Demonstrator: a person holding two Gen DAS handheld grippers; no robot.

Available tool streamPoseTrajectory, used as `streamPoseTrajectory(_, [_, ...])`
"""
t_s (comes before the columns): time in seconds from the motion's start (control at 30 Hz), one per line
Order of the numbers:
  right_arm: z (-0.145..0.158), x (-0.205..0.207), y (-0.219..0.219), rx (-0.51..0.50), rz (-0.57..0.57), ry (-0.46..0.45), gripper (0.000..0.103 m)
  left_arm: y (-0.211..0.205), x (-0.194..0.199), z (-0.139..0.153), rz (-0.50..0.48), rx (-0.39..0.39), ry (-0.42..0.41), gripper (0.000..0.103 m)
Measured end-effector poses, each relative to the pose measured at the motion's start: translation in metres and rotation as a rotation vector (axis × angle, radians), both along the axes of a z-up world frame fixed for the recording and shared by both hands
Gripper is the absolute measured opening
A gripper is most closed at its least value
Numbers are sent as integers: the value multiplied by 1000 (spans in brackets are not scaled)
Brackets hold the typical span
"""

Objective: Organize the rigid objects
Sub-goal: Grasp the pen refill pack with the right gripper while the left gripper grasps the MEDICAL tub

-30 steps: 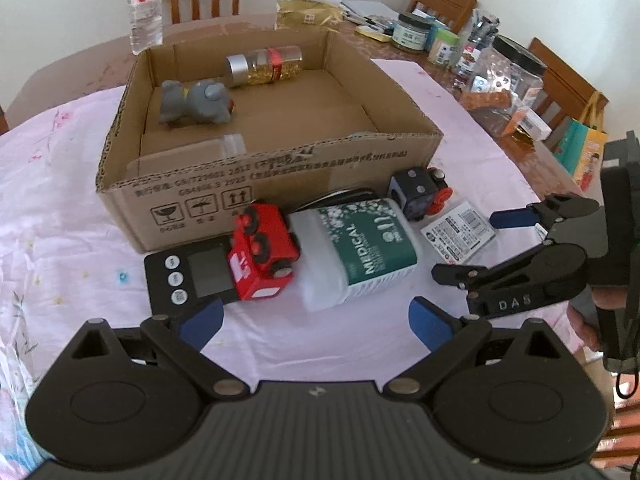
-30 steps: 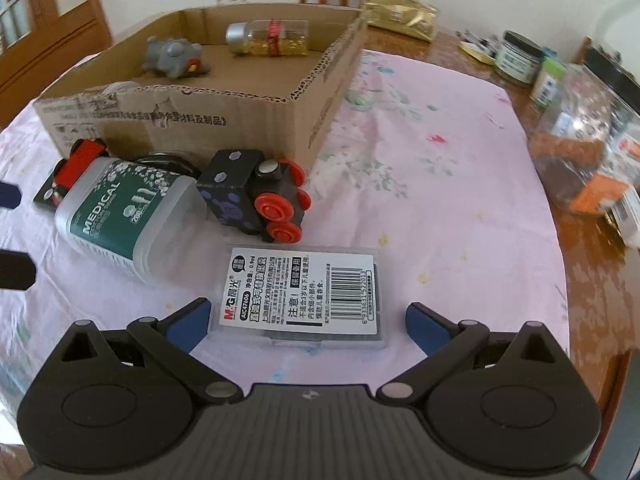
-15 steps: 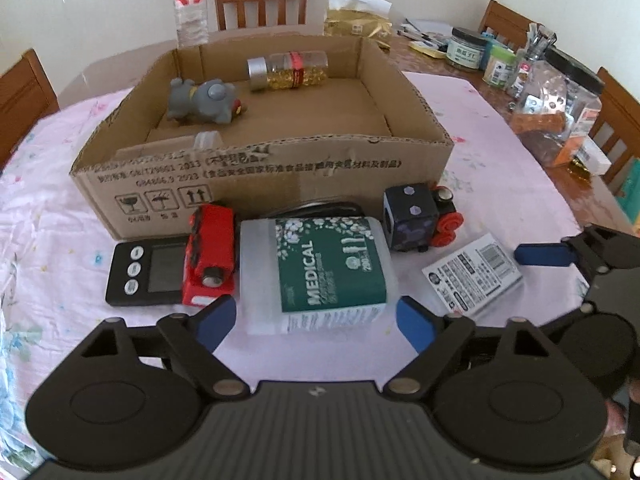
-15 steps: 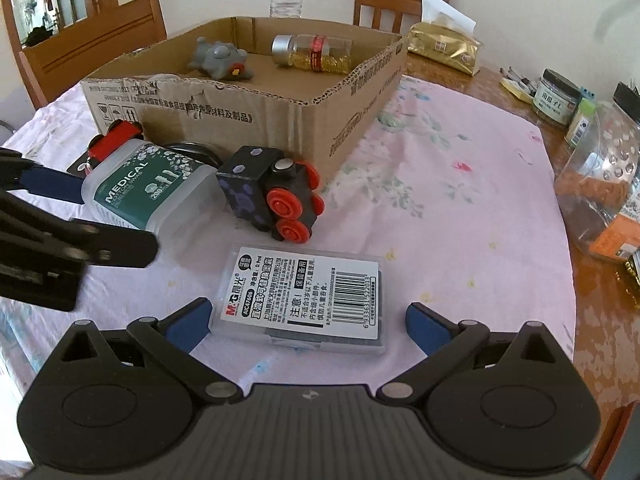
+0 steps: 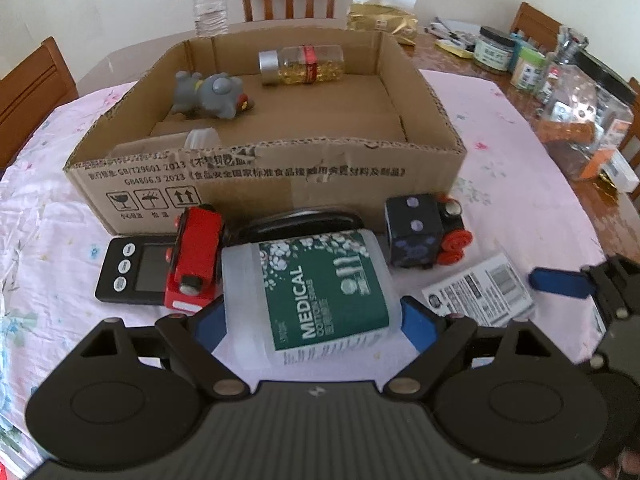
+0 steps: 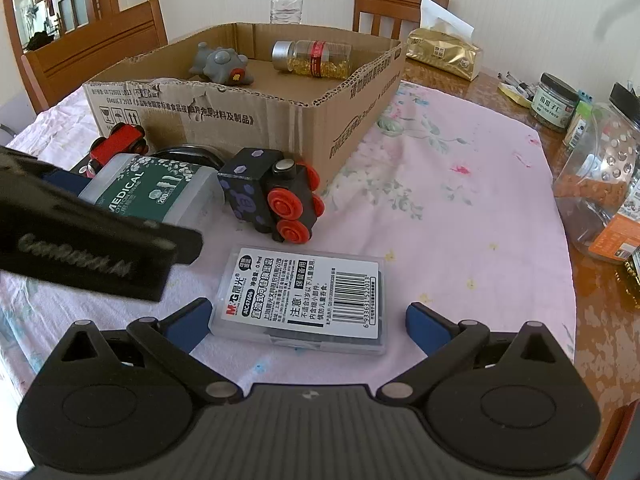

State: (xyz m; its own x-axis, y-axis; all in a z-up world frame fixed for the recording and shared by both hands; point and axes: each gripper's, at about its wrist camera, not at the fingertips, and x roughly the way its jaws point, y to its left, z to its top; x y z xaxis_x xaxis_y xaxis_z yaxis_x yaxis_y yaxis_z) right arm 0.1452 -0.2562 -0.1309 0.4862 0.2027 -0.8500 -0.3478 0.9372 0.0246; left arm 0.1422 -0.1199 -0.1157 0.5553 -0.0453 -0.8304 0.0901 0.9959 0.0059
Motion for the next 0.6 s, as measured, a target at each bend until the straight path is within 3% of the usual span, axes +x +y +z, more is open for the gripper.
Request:
streamPoseTrajectory(0.43, [0, -2, 0, 2, 5, -13, 103, 27, -29, 6, -59, -47, 39, 83])
streamPoseTrajectory(0.6, [0, -2, 1, -1, -8, -7, 103, 48, -44, 8, -36, -26, 61, 83])
